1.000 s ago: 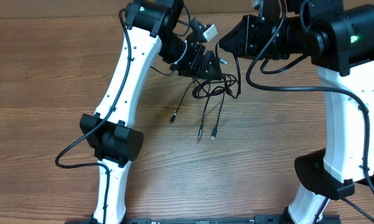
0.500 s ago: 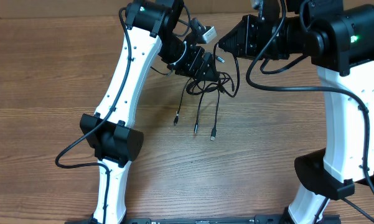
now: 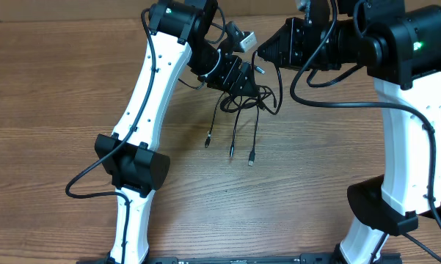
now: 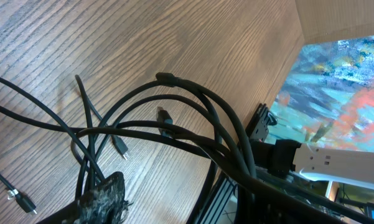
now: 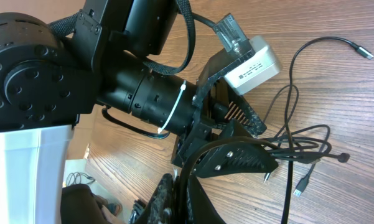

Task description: Untangle cables

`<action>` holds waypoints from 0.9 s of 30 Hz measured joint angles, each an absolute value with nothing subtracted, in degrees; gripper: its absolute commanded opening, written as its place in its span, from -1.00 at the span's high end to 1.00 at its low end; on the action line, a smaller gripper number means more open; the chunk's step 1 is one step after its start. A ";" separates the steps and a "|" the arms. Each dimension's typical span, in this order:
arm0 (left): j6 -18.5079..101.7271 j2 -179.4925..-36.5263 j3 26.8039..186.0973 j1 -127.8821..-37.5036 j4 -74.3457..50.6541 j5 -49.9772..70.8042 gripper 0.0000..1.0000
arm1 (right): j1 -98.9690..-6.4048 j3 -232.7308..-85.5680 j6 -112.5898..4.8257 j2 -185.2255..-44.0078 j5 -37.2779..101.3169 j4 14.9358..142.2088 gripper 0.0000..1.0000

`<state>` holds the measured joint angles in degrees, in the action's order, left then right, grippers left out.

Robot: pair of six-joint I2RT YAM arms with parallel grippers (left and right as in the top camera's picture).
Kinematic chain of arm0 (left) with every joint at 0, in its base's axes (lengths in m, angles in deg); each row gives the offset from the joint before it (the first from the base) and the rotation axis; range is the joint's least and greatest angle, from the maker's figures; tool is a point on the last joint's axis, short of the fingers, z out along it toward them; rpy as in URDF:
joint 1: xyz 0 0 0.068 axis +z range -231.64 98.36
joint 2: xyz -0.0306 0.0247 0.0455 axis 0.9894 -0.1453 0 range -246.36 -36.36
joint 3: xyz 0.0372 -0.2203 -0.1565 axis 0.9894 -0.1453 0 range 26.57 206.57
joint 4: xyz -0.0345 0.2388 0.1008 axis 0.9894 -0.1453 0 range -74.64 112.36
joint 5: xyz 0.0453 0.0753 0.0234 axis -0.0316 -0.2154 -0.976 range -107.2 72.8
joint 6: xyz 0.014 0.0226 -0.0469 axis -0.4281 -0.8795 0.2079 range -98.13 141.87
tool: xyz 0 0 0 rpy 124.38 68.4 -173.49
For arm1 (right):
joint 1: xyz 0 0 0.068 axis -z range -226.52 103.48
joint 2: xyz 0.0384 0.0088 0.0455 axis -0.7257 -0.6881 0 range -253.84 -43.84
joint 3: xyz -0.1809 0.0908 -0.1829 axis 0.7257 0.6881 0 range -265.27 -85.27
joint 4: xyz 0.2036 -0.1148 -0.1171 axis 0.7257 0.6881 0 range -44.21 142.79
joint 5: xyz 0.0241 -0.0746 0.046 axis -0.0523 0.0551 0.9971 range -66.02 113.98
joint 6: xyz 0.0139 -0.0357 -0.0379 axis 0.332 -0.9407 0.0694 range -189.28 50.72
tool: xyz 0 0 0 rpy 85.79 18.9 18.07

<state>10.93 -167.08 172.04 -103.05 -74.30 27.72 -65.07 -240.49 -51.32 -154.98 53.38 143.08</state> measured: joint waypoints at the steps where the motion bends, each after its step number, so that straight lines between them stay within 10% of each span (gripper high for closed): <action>1: 10.93 -167.08 172.04 -103.05 -74.30 27.72 -0.21 | -65.07 -240.49 -51.32 -154.98 53.54 143.10 0.92; 27: 3.83 -167.08 172.04 -103.05 -74.30 26.11 -0.26 | -65.05 -240.49 -52.83 -154.98 53.82 143.08 0.93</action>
<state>3.83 -167.08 172.04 -103.05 -74.30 26.11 -65.05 -240.49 -52.83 -154.98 53.82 143.08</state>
